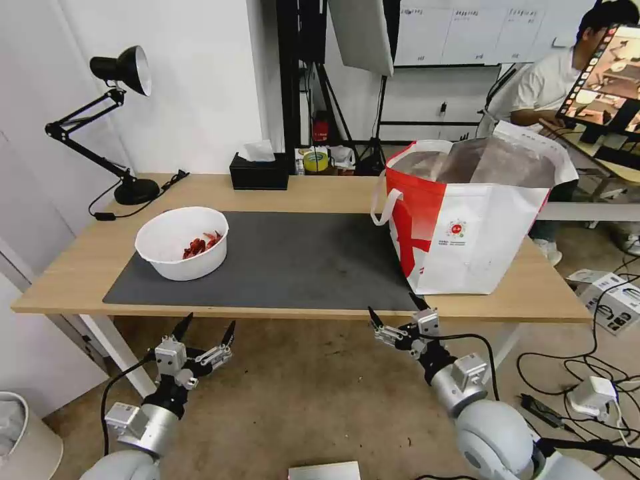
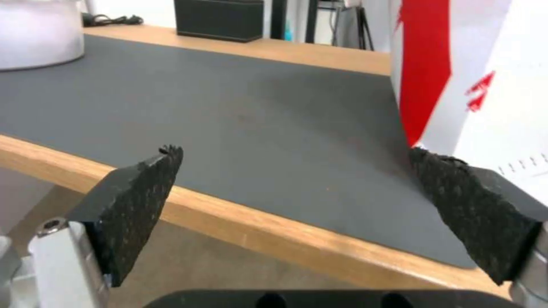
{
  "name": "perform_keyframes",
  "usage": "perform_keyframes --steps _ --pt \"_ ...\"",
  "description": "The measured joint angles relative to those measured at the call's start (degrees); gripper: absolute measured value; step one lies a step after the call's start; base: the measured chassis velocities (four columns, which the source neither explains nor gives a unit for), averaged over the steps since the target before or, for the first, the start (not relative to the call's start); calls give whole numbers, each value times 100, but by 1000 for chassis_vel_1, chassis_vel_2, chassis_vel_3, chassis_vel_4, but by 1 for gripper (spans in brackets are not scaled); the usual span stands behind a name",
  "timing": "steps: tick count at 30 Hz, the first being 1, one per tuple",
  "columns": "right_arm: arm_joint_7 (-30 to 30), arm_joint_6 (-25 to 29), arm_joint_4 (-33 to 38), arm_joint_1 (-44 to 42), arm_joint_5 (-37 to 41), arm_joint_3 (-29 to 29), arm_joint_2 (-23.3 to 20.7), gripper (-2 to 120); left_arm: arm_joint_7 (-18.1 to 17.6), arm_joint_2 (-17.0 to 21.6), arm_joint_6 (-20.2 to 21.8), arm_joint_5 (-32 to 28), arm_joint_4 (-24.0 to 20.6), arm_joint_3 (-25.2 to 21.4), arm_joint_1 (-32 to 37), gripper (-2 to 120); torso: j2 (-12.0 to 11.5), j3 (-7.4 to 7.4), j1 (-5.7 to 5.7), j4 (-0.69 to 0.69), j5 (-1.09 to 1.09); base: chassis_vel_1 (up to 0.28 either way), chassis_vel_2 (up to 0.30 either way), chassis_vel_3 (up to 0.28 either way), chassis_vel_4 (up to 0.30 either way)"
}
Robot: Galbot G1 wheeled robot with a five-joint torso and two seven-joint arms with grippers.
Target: Pick up the trash from the table and place it into the takeout bag.
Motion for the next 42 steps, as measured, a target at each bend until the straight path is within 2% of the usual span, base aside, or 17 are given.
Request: perform_keyframes --steps 17,21,23,24,27,28,29,30,31,32,35,36,39,40,42 --pt "184 -46 129 -160 -24 -5 78 100 2 22 -8 -9 34 -23 -1 100 0 0 0 0 -1 0 0 0 0" --pt "184 -49 130 -158 -24 -3 78 100 -291 200 35 -211 -88 -214 -68 100 0 0 0 0 -2 0 0 0 0" --pt "184 -51 132 -157 -24 -2 78 100 -641 503 236 -610 -283 -492 -220 100 0 0 1 1 1 0 0 0 0" --pt "184 -51 132 -157 -24 -2 78 100 -641 503 236 -610 -283 -492 -220 100 0 0 1 1 1 0 0 0 0" --pt "183 -53 134 -155 -24 -1 77 100 -1317 1404 623 -1415 -394 -854 -588 100 -1 0 1 0 -1 0 0 0 0" --pt "183 -53 134 -155 -24 -1 77 100 -1317 1404 623 -1415 -394 -854 -588 100 -1 0 1 0 -1 0 0 0 0" --pt "182 -54 134 -154 -23 -1 76 100 -1446 1599 710 -1565 -394 -892 -644 100 -1 0 1 0 -1 0 0 0 0" --pt "181 -54 135 -154 -23 -1 76 100 -1762 2121 965 -2010 -368 -945 -774 100 -1 0 1 0 -1 0 0 0 0" --pt "180 -55 135 -154 -23 0 76 100 -1886 2399 1101 -2207 -303 -947 -847 100 -1 0 1 0 1 0 0 0 0" --pt "180 -55 135 -154 -23 0 76 100 -1886 2399 1101 -2207 -303 -947 -847 100 -1 0 1 0 1 0 0 0 0" --pt "178 -56 135 -153 -21 -1 76 100 -2161 3370 1477 -2903 120 -687 -1274 100 -1 1 1 0 -2 0 0 0 0" --pt "178 -56 135 -153 -21 -1 76 100 -2161 3370 1477 -2903 120 -687 -1274 100 -1 1 1 0 -2 0 0 0 0" --pt "177 -56 135 -152 -20 -2 75 100 -2264 3871 1715 -3430 472 -573 -1600 100 -1 1 1 0 0 0 0 0 0" --pt "177 -56 135 -152 -20 -2 75 100 -2264 3871 1715 -3430 472 -573 -1600 100 -1 1 1 0 0 0 0 0 0" --pt "175 -56 135 -151 -19 -2 75 100 -2334 4220 1907 -4003 942 -232 -2173 100 -1 1 1 1 -4 0 0 0 0"
